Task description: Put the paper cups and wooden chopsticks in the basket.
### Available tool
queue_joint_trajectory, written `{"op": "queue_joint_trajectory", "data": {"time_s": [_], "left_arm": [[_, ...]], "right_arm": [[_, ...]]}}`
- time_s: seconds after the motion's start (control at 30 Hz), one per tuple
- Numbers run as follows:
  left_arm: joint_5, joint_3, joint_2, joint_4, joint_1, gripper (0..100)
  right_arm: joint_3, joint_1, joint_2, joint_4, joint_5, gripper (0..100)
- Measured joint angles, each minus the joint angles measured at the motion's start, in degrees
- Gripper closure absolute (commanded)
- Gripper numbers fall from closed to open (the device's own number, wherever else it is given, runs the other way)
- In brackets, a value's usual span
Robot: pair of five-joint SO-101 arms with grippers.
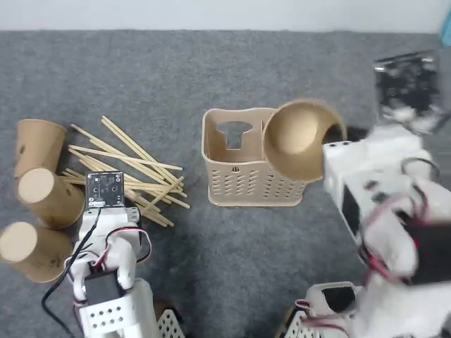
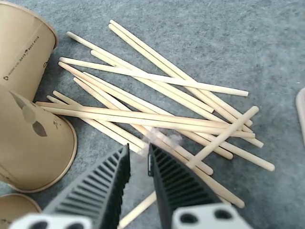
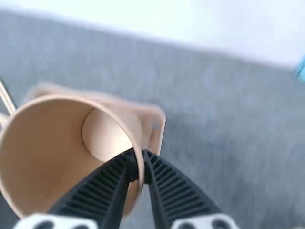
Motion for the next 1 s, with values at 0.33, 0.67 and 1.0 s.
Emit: {"op": "queue_joint_trajectory", "data": {"time_s": [0.33, 0.67, 1.0], "left_arm": [[0.00, 0.00, 0.00, 0.00, 0.00, 94], [0.00, 0.00, 0.00, 0.00, 0.00, 94], [0.00, 0.00, 0.00, 0.00, 0.00, 94]], "right_arm": [[4.22, 0.09, 0.35, 0.00, 1.93, 99.3], [3.78, -0.26, 11.60, 0.00, 1.93, 82.4], [-9.32, -0.18, 12.31, 0.00, -0.70, 74.1]]}}
